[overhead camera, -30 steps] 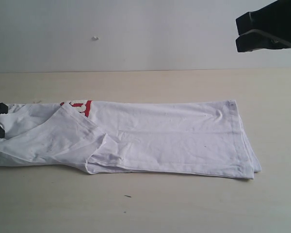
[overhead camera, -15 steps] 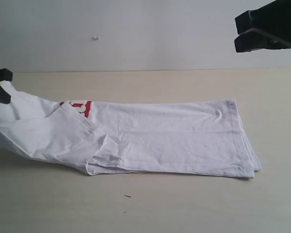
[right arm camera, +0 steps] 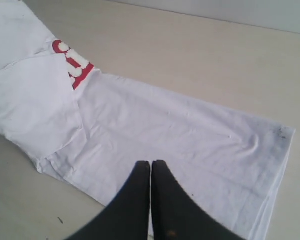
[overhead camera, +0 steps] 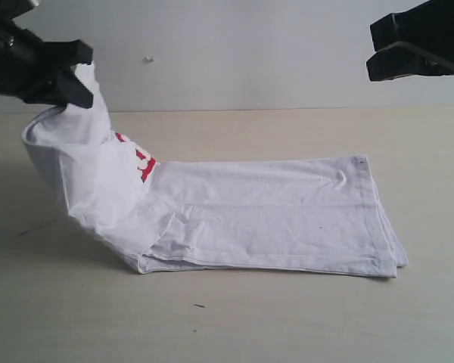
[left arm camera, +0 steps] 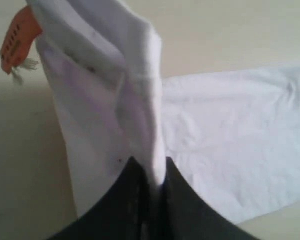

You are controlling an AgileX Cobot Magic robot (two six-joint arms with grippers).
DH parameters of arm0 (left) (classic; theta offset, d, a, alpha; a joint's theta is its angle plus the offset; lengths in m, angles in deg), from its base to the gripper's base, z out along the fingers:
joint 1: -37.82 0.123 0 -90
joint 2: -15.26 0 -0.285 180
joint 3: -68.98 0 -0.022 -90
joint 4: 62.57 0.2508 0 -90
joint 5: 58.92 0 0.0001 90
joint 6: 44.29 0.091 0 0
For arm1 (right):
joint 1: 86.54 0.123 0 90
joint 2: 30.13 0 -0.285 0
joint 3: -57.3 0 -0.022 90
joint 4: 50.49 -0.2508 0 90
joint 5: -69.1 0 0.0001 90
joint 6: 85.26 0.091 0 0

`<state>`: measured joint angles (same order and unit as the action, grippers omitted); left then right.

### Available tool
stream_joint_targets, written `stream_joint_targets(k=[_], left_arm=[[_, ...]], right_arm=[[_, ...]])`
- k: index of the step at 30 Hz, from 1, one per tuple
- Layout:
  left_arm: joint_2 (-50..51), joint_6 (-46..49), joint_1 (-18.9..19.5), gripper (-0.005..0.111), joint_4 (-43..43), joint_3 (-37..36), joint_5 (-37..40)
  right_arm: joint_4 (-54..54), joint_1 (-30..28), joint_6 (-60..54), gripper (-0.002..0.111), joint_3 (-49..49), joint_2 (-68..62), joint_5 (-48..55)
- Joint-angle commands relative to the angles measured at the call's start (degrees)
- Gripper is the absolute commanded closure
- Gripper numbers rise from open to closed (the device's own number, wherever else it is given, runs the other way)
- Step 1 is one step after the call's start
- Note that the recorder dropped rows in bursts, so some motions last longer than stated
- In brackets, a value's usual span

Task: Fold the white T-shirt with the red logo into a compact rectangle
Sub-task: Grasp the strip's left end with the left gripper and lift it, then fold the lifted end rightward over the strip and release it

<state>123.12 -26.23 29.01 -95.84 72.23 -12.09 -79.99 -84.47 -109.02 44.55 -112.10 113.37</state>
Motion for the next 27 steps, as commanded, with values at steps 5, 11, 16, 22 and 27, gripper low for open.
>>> stream_joint_targets(k=[5, 11, 16, 22, 27], left_arm=[[3.7, -5.2, -12.1, 0.107, -1.7, 8.5, -2.6], [10.5, -5.2, -19.0, 0.107, -6.3, 15.4, -4.9], [16.1, -5.3, -23.8, 0.107, -7.1, 23.1, -5.6], [21.9, -5.3, -27.8, 0.107, -7.9, 30.0, -5.9], [24.0, -5.0, -29.4, 0.097, -7.7, 31.6, -4.9]], right_arm=[[-0.5, -0.1, -0.1, 0.106, -0.1, 5.1, 0.1], [-0.5, -0.1, 0.0, 0.106, -0.1, 5.6, 0.1], [-1.2, -0.1, 0.0, 0.106, -0.1, 5.6, 0.1], [-2.1, -0.1, -0.2, 0.106, -0.1, 5.7, 0.3], [-2.1, -0.1, -0.2, 0.106, -0.1, 5.7, 0.2]])
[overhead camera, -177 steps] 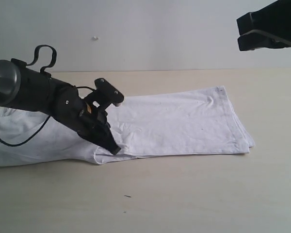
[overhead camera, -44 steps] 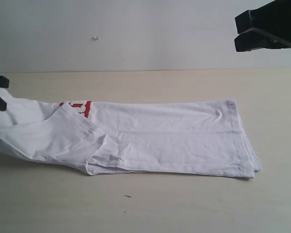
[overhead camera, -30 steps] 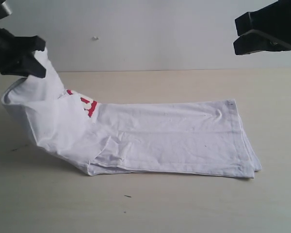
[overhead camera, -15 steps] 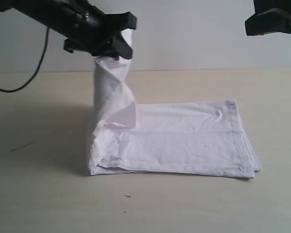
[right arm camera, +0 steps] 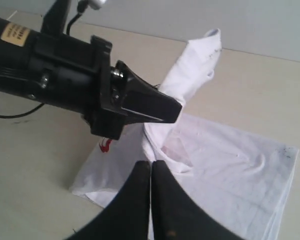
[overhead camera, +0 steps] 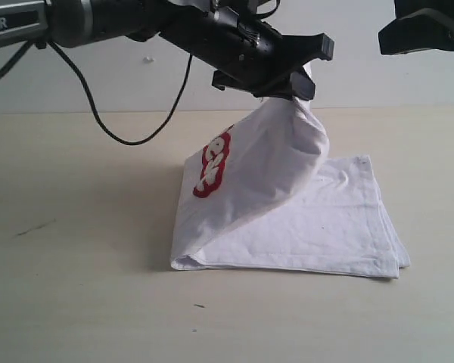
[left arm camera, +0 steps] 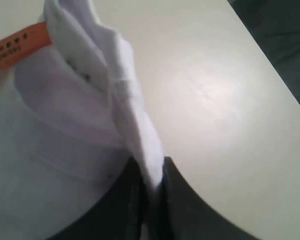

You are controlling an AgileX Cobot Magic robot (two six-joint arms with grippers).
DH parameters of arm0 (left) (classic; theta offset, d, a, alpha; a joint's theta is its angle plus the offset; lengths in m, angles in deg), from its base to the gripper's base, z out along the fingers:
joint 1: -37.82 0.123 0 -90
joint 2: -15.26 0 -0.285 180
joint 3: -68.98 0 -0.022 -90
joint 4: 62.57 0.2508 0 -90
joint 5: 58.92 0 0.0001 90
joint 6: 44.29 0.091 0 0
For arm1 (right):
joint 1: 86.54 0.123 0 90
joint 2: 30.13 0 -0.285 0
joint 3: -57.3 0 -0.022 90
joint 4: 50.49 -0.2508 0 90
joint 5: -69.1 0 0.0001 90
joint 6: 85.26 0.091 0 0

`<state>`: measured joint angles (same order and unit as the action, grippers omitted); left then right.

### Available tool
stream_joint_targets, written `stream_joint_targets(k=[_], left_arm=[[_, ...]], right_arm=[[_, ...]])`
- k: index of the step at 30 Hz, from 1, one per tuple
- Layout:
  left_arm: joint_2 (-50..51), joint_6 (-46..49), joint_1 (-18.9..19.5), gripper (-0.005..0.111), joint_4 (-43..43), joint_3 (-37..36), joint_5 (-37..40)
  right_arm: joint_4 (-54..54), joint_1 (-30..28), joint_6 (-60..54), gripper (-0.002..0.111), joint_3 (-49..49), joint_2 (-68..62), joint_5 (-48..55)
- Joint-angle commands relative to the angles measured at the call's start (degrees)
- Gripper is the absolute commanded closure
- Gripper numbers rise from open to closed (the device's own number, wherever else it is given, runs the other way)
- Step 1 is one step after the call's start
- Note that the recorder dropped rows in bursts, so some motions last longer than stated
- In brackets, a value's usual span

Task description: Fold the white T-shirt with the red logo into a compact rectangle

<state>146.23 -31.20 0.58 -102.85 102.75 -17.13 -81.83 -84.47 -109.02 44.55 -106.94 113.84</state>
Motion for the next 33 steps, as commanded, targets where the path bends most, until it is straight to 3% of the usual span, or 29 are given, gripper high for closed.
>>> stream_joint_targets(k=[1, 5, 7, 12, 18, 21, 28, 33], left_arm=[[0.9, -0.1, -1.0, 0.090, -0.4, 1.1, 0.7], [0.8, -0.1, -1.0, 0.051, 2.7, 1.1, 2.4], [0.4, -0.2, -1.0, 0.039, 5.0, 1.1, 2.9], [-1.4, -2.7, -1.0, 0.051, 12.2, 1.1, 3.9], [-3.7, -6.7, -1.0, 0.052, 24.0, 1.1, 8.3], [-4.9, -7.9, -1.0, 0.061, 28.8, 0.8, 10.0], [-10.7, -7.6, 0.8, 0.085, 30.7, -5.3, 8.3], [-14.6, -7.6, 4.6, 0.086, 30.6, -11.9, 7.0]], right_arm=[[-0.1, -0.1, -0.2, 0.106, -0.1, 0.5, -0.1], [0.0, -0.1, -0.2, 0.106, -0.1, 0.5, 0.5], [0.2, -0.1, -0.2, 0.103, -0.1, 0.5, 0.7], [3.0, -0.1, 1.4, 0.093, -0.1, 0.3, 1.0], [11.8, -0.1, 9.4, 0.081, -0.1, -2.8, 1.0], [15.4, -0.1, 12.2, 0.076, -0.1, -6.3, 1.3], [20.9, -0.5, 15.5, 0.076, -0.1, -17.1, 1.4], [20.8, -5.5, 15.5, 0.076, -0.1, -25.4, 1.8]])
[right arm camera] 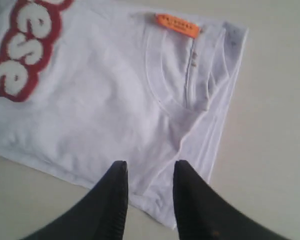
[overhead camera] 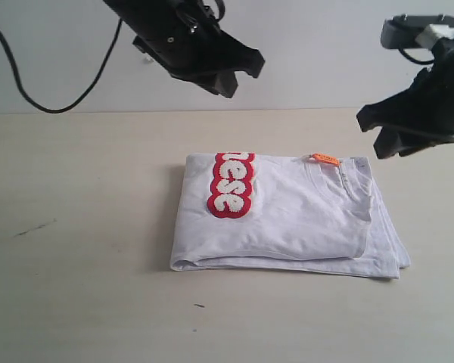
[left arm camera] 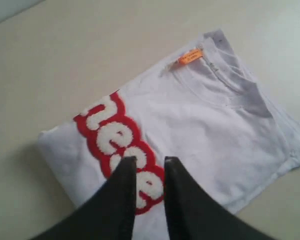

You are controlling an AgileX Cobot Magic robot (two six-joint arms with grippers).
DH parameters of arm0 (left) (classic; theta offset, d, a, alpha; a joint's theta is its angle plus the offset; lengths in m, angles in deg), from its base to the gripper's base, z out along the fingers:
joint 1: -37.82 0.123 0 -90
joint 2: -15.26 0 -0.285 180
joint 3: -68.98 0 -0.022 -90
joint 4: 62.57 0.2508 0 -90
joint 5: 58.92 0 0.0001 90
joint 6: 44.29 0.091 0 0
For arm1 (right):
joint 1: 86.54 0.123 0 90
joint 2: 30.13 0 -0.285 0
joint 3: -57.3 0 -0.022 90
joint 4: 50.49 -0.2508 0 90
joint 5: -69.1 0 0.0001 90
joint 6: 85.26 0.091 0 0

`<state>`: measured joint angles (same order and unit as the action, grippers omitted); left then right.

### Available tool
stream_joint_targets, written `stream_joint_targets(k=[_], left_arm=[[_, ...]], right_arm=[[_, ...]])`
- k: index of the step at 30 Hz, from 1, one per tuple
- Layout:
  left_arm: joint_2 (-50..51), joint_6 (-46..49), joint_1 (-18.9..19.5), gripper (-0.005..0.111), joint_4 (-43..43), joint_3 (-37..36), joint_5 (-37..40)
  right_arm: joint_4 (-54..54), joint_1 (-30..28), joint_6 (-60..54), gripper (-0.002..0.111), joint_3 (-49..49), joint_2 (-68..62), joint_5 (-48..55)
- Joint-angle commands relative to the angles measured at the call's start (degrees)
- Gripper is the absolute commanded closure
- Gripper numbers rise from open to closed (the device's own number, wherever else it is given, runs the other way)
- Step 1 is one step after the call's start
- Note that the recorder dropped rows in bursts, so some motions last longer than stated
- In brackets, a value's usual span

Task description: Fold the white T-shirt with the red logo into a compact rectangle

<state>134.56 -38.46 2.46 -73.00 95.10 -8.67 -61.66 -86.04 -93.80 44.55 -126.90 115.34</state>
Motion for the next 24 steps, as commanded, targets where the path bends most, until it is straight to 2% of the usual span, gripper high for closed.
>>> stream_joint_targets(k=[1, 7, 13, 18, 24], left_arm=[[-3.7, -0.1, 3.7, 0.086, 0.8, -5.9, -1.8], [-8.1, 0.9, 8.5, 0.086, 0.5, -14.8, -6.2], [-10.5, 2.8, 10.6, 0.086, -0.7, -21.9, -9.7], [-10.9, 2.9, 11.7, 0.086, -0.7, -25.2, -11.9], [-10.9, 3.1, 13.7, 0.086, -0.7, -25.9, -13.5]], right_arm=[[-0.6, -5.1, 0.3, 0.076, -0.1, -7.3, 0.4], [-6.0, -8.4, -4.9, 0.075, 0.6, -14.6, -4.6], [-13.9, -8.6, -10.0, 0.064, 5.1, -21.5, -1.4], [-14.6, -8.5, -10.3, 0.064, 6.2, -25.4, -0.8], [-16.4, -8.5, -10.9, 0.064, 6.3, -27.8, -2.7]])
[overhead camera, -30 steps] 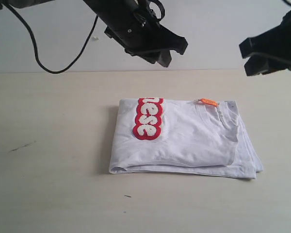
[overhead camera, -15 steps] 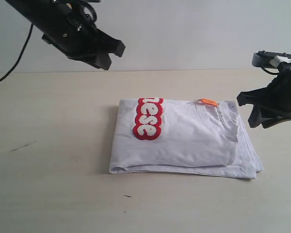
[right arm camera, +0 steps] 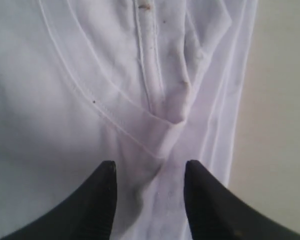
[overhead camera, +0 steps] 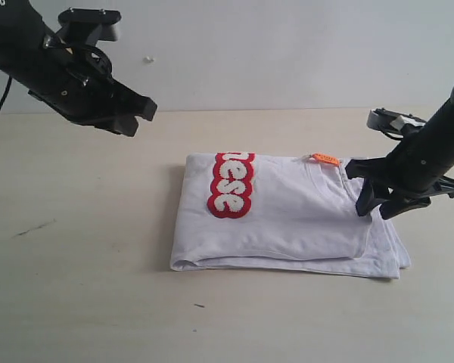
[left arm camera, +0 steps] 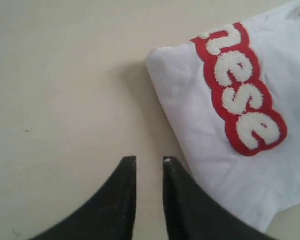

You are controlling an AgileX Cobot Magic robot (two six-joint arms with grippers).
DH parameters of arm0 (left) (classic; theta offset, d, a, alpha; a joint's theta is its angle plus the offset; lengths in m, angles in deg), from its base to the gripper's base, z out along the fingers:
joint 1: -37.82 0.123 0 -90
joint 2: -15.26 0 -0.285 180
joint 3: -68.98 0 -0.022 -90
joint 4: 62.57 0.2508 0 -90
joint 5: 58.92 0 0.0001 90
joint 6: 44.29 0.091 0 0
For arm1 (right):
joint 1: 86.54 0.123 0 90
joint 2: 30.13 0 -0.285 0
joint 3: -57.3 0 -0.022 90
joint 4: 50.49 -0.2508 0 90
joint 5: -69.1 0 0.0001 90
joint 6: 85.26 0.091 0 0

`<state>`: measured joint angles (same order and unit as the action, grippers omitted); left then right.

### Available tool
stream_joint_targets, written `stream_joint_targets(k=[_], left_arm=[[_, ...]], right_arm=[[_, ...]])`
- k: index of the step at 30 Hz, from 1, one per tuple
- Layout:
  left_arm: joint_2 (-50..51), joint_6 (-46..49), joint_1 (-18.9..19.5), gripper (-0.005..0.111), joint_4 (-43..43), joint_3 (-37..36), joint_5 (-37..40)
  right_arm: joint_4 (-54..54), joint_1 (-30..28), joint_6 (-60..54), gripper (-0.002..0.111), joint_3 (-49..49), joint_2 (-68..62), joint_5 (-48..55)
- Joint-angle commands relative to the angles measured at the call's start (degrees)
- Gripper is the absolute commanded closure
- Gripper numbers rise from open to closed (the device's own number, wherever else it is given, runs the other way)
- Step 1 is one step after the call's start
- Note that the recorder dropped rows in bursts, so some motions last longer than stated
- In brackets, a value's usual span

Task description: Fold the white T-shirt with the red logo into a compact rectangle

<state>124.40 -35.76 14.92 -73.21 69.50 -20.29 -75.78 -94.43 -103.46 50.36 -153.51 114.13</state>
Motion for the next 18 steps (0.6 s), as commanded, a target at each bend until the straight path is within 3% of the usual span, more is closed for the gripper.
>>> stream_joint_targets(k=[1, 6, 18], left_arm=[[-0.8, 0.4, 1.4, 0.086, -0.5, -0.3, -1.9], [-0.8, 0.8, 2.4, 0.086, -0.5, -0.3, -2.1], [-0.8, 1.7, 2.9, 0.086, -0.6, -0.3, -2.1]], right_arm=[[-3.3, -0.1, -2.4, 0.064, 0.5, -1.3, -1.7], [-8.5, -0.1, -6.1, 0.064, 0.5, -2.6, -2.1], [-8.3, -0.1, -6.5, 0.066, 1.1, -4.6, -0.3]])
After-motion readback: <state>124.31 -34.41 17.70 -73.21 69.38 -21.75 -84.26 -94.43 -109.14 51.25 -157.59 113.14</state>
